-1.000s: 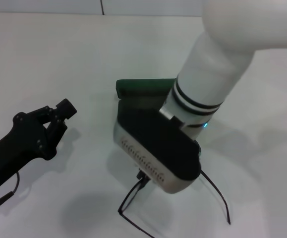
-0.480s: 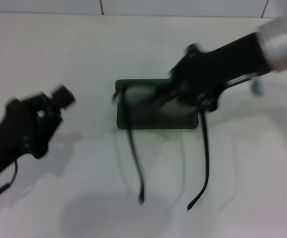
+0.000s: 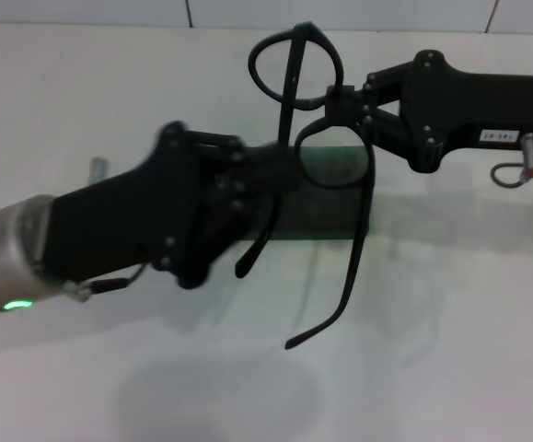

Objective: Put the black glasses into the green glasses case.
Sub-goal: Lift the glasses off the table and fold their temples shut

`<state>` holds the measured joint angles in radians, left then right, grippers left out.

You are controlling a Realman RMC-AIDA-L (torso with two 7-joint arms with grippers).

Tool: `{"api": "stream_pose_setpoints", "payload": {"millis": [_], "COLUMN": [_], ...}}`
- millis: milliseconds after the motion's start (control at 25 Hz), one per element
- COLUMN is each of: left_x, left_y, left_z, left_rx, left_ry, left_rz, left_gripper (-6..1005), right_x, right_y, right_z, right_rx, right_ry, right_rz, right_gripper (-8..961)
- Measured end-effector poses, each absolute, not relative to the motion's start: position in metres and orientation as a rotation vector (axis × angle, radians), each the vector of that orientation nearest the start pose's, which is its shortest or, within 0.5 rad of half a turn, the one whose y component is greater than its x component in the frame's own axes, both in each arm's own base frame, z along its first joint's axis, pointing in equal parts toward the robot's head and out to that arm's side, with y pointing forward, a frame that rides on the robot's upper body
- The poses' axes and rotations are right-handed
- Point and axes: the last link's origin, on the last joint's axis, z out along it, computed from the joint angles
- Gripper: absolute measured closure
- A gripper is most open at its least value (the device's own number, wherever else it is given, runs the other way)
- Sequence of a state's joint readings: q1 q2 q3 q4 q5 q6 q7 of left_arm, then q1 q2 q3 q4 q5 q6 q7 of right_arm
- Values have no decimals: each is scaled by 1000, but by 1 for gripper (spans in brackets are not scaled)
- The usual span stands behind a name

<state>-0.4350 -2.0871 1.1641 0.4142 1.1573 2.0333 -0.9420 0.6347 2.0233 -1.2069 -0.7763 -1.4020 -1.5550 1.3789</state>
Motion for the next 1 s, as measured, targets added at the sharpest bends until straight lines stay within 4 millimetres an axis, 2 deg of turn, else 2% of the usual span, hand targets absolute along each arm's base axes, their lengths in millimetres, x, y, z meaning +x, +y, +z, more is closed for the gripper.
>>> {"api": "stream_pose_setpoints", "payload": {"millis": [120,240,560,1000], "left_x": [-189,-187,-199,-208], "left_y": [258,261,261,268], "left_z": [-4,-7,-13,-23], "left_rx": [-2542,-2539,-2454,-2459], "left_ry": [-11,-29,-146,-242], "left_rz": [-1801,-1813,-1778,-1656], "left_gripper": [962,962,962,963], "right_x": [136,136,131,123], "right_y": [357,356,354,353], "right_z": [-3,-8,-14,-18], "right_rx": [-2855,-2876,-2903,-2930], "right_ry": [126,130,121,96], "right_rz": [1134,1125,1128,1139], "right_gripper": [899,900,900,899]}}
